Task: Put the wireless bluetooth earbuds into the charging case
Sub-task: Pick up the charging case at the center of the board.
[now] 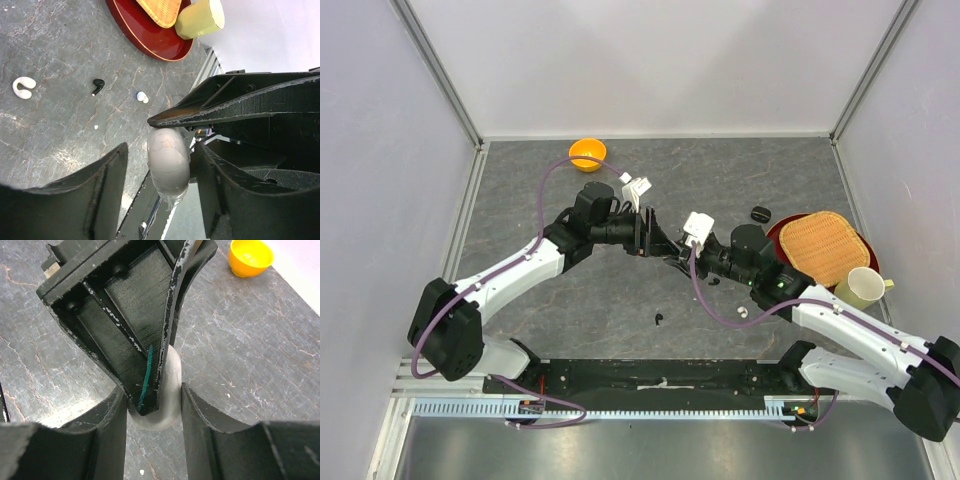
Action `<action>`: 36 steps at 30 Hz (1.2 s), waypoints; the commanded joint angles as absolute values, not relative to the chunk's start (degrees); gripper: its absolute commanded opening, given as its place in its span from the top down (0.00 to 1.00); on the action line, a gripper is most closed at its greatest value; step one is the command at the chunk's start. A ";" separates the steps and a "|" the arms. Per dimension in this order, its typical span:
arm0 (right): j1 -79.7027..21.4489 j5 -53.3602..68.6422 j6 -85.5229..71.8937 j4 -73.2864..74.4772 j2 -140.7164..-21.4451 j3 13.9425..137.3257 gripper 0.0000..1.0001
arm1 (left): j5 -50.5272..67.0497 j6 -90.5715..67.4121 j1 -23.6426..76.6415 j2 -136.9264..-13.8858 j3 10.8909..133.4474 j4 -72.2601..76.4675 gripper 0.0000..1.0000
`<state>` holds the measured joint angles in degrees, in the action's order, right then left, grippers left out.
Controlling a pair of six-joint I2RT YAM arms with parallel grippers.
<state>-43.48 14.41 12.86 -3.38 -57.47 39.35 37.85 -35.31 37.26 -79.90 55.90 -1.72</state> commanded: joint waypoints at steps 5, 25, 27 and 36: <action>-43.77 12.48 12.13 -8.35 -56.07 39.90 1.00 | 39.81 -34.63 37.53 -80.07 58.54 -2.37 0.78; -42.63 -2.82 -25.29 3.77 -54.13 49.92 0.02 | 18.10 -18.03 29.54 -58.83 48.19 3.65 0.98; -40.88 -0.19 -34.42 4.04 -55.80 50.97 0.02 | 18.72 -14.51 29.44 -56.61 45.28 8.06 0.98; -33.49 28.89 -78.51 -30.07 -65.20 40.53 0.05 | 25.57 -6.77 29.79 -46.14 22.41 46.94 0.98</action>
<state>-33.82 14.90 -51.83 -6.85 -62.06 46.15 22.83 -13.41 29.50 -48.01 25.50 28.27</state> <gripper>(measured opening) 0.973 0.336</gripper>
